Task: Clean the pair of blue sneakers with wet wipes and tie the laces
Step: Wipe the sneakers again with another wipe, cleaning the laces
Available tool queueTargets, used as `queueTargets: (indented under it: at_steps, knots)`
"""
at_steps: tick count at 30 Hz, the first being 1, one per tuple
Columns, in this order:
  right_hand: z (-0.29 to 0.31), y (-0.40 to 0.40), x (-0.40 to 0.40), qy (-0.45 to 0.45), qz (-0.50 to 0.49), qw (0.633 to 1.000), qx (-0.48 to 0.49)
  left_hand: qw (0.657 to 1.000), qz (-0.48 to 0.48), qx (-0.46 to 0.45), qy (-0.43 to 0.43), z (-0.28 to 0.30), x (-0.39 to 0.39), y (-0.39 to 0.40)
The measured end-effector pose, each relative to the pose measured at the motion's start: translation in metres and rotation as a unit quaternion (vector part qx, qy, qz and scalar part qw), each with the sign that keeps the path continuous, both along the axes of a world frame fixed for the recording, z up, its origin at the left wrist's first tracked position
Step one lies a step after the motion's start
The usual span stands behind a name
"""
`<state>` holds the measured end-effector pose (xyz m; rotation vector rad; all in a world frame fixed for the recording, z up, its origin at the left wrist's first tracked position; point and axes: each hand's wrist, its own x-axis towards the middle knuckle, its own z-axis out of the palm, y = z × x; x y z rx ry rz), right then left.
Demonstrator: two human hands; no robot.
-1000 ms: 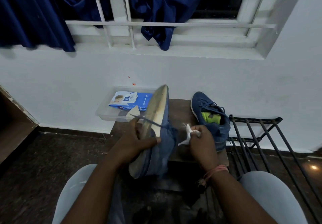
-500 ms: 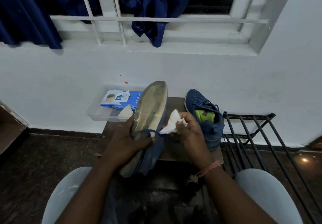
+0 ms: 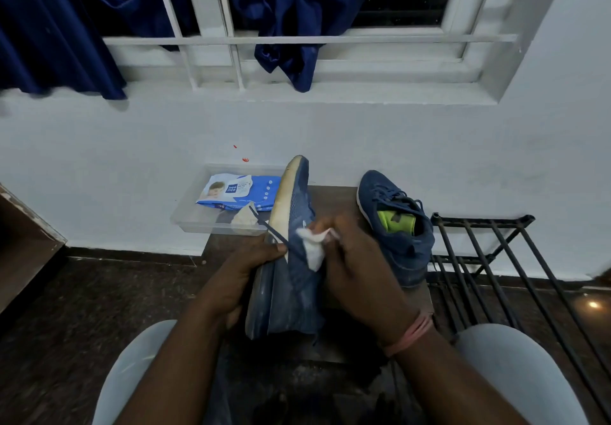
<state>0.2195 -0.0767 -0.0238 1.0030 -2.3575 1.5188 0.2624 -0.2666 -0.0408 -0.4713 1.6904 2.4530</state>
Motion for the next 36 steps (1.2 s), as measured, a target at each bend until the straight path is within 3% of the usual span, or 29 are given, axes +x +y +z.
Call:
queueTargets:
  at_steps: [5,7,10,12,15,17,22,26,32,36]
  knots:
    - [-0.011,-0.018,0.019,0.113,0.038,0.976,0.18,0.996,0.045,0.056,-0.044,-0.008,-0.003,-0.007]
    - [-0.004,-0.013,0.018,0.102,0.069,0.982,0.142,0.992,0.06,0.102,-0.036,-0.009,-0.003,-0.008]
    - [0.007,0.008,0.009,-0.009,0.116,0.993,0.02,0.986,0.073,0.151,-0.002,-0.01,-0.005,-0.013]
    - [0.008,0.025,-0.004,-0.059,0.064,0.996,-0.03,0.983,0.075,0.166,0.022,-0.009,-0.005,-0.018]
    - [0.003,0.042,-0.026,0.003,-0.166,0.986,-0.001,0.983,0.07,0.169,0.037,-0.009,-0.005,-0.017]
    - [0.01,0.035,-0.031,0.016,-0.24,0.97,-0.04,0.985,0.074,0.148,0.037,-0.006,-0.005,-0.013]
    - [0.016,-0.02,-0.033,0.094,-0.14,0.986,0.004,0.992,0.061,0.103,0.044,0.006,-0.007,0.007]
    - [0.01,-0.046,-0.046,0.133,-0.137,0.978,0.083,0.994,0.053,0.099,0.004,0.0,-0.008,0.008]
    - [0.004,-0.029,-0.021,0.127,0.06,0.97,0.197,0.996,0.007,0.082,-0.03,-0.014,-0.01,-0.006]
    - [-0.001,-0.019,-0.004,0.166,0.118,0.953,0.226,0.994,0.006,0.095,-0.048,-0.014,-0.013,-0.012]
